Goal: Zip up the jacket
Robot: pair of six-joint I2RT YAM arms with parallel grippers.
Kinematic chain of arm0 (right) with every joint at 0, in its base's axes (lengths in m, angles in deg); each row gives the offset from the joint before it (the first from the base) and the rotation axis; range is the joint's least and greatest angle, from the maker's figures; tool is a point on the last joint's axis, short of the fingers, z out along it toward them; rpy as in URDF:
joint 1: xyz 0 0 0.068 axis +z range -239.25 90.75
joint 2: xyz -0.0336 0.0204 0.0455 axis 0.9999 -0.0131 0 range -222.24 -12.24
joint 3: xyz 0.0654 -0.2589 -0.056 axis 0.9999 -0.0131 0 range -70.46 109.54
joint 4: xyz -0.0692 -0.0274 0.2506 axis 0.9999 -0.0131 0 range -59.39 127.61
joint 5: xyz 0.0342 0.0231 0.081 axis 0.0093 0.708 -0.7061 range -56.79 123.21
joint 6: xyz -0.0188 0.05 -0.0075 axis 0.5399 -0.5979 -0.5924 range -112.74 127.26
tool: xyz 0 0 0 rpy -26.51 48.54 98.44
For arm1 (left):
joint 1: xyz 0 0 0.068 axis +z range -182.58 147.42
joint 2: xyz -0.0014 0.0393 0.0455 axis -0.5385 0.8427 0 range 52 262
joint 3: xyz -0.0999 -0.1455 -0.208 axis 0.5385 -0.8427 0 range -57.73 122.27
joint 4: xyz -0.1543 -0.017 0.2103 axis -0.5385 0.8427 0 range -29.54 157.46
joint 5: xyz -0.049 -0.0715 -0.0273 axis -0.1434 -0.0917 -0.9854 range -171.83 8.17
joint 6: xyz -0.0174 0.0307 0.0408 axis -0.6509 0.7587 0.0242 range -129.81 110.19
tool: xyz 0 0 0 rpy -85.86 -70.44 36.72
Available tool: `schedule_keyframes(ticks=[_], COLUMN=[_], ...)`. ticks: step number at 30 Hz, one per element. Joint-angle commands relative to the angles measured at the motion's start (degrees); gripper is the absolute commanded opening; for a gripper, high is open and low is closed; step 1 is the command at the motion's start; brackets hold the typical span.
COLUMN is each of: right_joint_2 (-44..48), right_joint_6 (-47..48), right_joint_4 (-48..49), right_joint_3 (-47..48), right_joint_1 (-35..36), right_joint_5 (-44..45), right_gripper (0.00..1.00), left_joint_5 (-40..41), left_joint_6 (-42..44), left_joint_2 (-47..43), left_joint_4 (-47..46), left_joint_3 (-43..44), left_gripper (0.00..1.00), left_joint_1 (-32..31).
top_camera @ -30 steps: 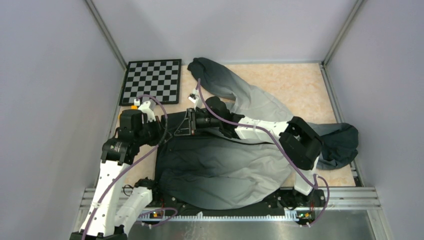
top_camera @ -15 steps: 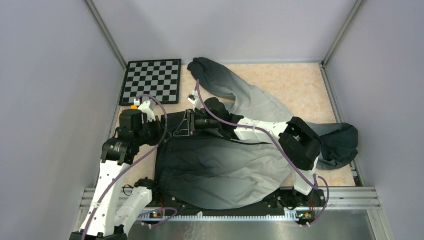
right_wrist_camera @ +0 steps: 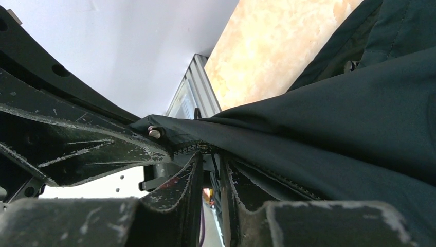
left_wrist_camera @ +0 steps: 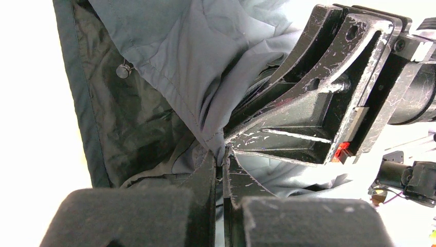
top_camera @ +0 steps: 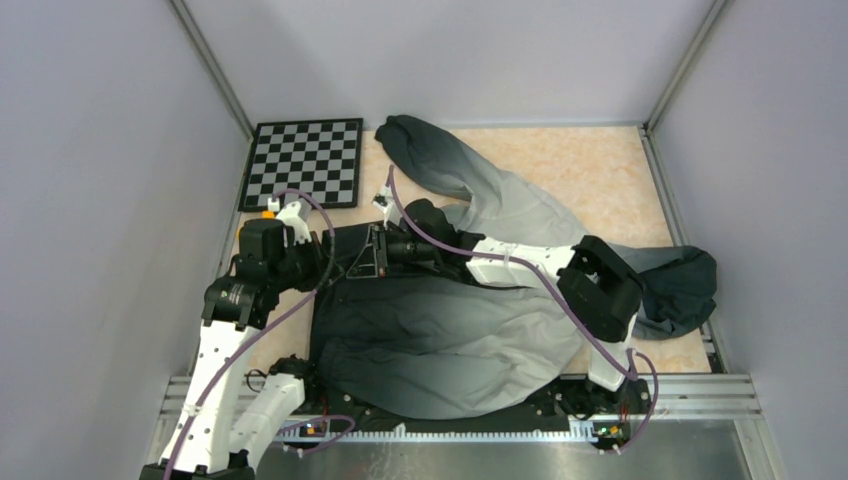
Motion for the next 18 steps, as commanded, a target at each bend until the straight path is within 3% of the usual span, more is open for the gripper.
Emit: schedule_keyframes(ticks=[1, 3, 6, 10, 12, 18], right_joint_2=[1.2, 1.1, 1.4, 0.5, 0.6, 4.7], right_joint_6=[1.7, 2.0, 0.7, -2.4, -2.9, 4.6], right_joint_4=[-0.7, -2.4, -10.6, -39.6, -49.0, -51.6], right_joint_3=[3.6, 4.6, 7.2, 15.8, 15.2, 0.4], right_joint_1=[0.7, 0.7, 0.7, 0.6, 0.1, -1.5], right_joint_5=[1.8, 3.2, 8.4, 18.1, 21.3, 26.9], right_gripper=[0.15, 0.01, 0.00, 0.00, 0.00, 0.00], left_joint_5=[-0.9, -0.7, 1.3, 13.8, 18.4, 20.5], left_joint_6=[-0.6, -0.6, -0.2, -1.2, -1.9, -1.9], left_joint_2=[-0.5, -0.5, -0.1, 2.5, 3.5, 1.7], left_joint_4=[-3.0, -2.9, -2.0, 3.8, 6.1, 4.2], left_joint_3=[0.9, 0.8, 1.0, 3.4, 5.2, 4.9], left_gripper=[0.00, 0.00, 0.00, 0.00, 0.00, 0.00], left_joint_1=[0.0, 0.0, 0.0, 0.0, 0.0, 0.0])
